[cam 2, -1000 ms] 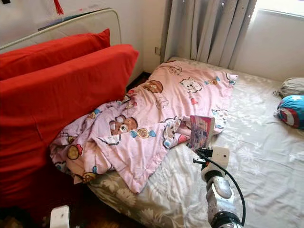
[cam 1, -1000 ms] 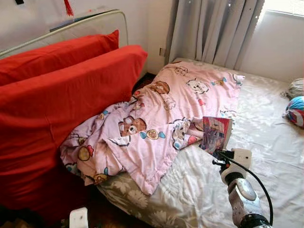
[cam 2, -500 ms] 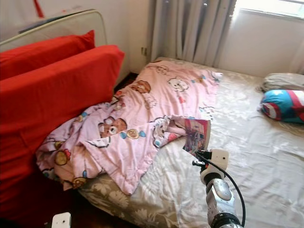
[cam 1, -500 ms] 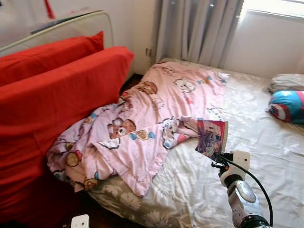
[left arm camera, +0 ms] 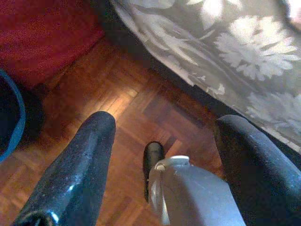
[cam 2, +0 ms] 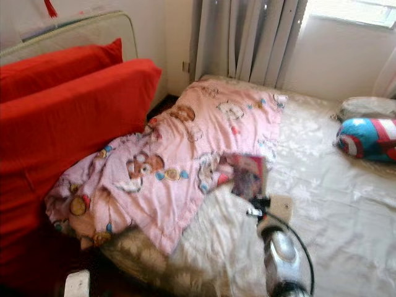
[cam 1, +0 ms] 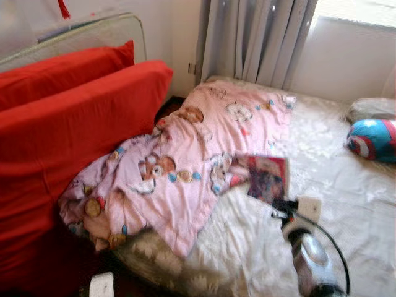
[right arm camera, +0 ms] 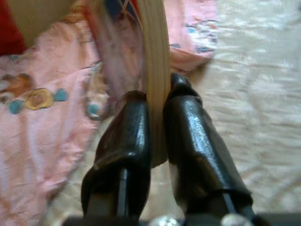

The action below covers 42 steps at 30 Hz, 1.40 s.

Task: Clean up the room

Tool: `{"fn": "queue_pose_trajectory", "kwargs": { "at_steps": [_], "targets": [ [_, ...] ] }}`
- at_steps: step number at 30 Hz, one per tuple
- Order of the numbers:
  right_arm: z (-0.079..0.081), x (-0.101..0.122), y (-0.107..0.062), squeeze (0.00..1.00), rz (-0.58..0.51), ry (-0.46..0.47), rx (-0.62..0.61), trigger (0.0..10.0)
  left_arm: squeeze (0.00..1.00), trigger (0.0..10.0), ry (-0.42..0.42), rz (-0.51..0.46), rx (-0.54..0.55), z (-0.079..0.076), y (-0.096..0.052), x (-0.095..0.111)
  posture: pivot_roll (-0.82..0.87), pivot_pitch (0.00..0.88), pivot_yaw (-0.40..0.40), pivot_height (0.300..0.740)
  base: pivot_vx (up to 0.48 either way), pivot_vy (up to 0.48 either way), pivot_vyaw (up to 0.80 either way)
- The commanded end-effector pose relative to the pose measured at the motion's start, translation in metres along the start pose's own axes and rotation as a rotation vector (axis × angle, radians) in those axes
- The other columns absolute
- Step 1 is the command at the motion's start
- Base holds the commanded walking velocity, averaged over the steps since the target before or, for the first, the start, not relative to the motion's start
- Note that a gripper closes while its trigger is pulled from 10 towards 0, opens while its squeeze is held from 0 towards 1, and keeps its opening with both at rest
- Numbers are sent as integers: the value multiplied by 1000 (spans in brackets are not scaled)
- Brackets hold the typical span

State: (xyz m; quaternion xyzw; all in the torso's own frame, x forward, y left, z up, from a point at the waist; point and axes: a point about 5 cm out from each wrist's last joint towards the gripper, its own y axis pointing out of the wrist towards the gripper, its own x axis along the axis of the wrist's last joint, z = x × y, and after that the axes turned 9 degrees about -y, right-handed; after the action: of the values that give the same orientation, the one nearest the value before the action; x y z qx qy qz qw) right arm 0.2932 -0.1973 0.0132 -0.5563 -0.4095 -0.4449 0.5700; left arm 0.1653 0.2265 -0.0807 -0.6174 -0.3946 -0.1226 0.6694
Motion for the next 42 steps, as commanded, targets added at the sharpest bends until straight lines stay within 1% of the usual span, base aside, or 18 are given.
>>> {"fn": "queue_pose_trajectory", "kwargs": {
  "at_steps": [1,4,9,15,20,25,33,42],
  "targets": [
    [-11,13,2,0,-62,-2,-48,10000,0,10000,-2,3,3,0,0,0,-20,0,-69,740,0,-296,-800],
    [-12,15,3,0,-67,7,-57,10000,0,10000,-1,-1,3,1,1,2,-23,0,-65,740,0,-296,-800],
    [-13,16,3,0,-79,-6,-70,10000,0,10000,10,1,-5,1,0,0,-27,0,-53,740,0,-296,-800],
    [-13,16,2,0,-89,9,-91,10000,0,10000,19,11,-6,1,-2,-5,-27,0,-41,740,0,-296,0],
    [-14,16,2,0,-87,20,-115,10000,0,10000,32,1,-13,1,-1,-1,-32,0,-27,740,0,-296,0],
    [-14,16,2,0,-87,17,-115,10000,0,10000,50,-7,-19,0,0,2,-34,0,-24,740,0,-295,0],
    [-23,17,0,0,-93,21,-146,10000,0,10000,54,-15,-30,-3,0,2,-43,0,-18,740,0,-379,0],
    [-26,16,-1,0,-88,13,-160,10000,0,10000,57,-15,-33,-4,0,2,-37,0,-24,740,0,-404,0]
  ]
}}
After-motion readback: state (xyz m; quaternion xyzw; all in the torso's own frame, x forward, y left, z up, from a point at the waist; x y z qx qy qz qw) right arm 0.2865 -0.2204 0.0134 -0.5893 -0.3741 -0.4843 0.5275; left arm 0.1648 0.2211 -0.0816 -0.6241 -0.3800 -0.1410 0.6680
